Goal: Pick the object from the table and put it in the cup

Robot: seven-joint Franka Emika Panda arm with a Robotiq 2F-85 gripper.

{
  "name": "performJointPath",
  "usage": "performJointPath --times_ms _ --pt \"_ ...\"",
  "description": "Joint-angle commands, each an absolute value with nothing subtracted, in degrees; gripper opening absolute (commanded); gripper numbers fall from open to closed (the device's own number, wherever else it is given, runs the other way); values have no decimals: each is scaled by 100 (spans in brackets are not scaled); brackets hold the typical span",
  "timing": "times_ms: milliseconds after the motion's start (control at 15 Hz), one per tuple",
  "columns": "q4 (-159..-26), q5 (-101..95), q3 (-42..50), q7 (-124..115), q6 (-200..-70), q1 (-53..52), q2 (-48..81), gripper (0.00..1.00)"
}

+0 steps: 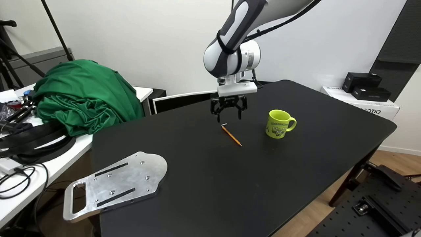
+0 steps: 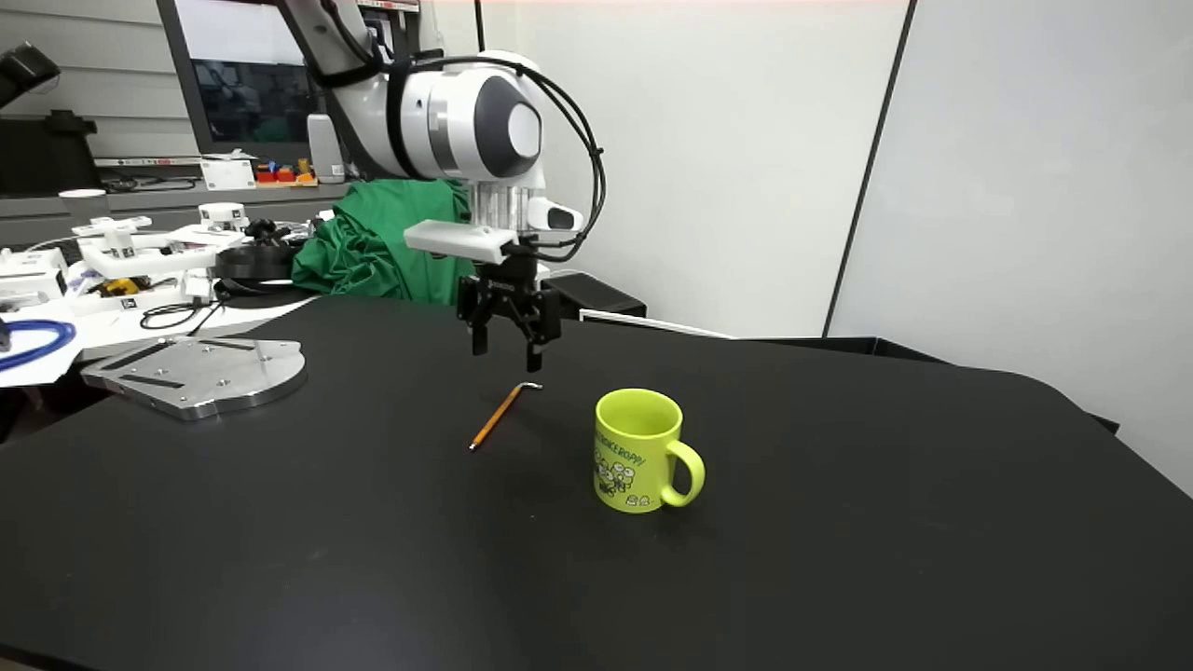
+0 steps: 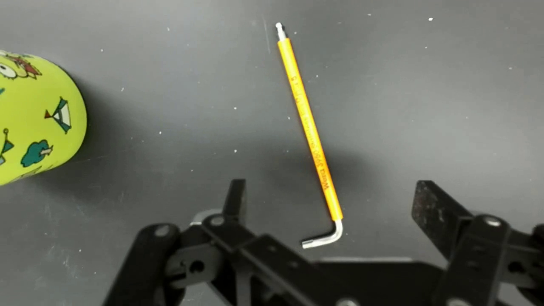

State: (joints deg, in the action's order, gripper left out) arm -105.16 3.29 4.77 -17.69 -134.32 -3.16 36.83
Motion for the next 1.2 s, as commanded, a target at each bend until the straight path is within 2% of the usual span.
performJointPath --times_ms 0,667,1133 --pt "-10400 247 391 -1186 -13517 -124 3811 100" --pt "-10454 829 -157 -237 -14616 297 3956 100" --pt "-10501 791 -99 -314 -14601 199 3945 100"
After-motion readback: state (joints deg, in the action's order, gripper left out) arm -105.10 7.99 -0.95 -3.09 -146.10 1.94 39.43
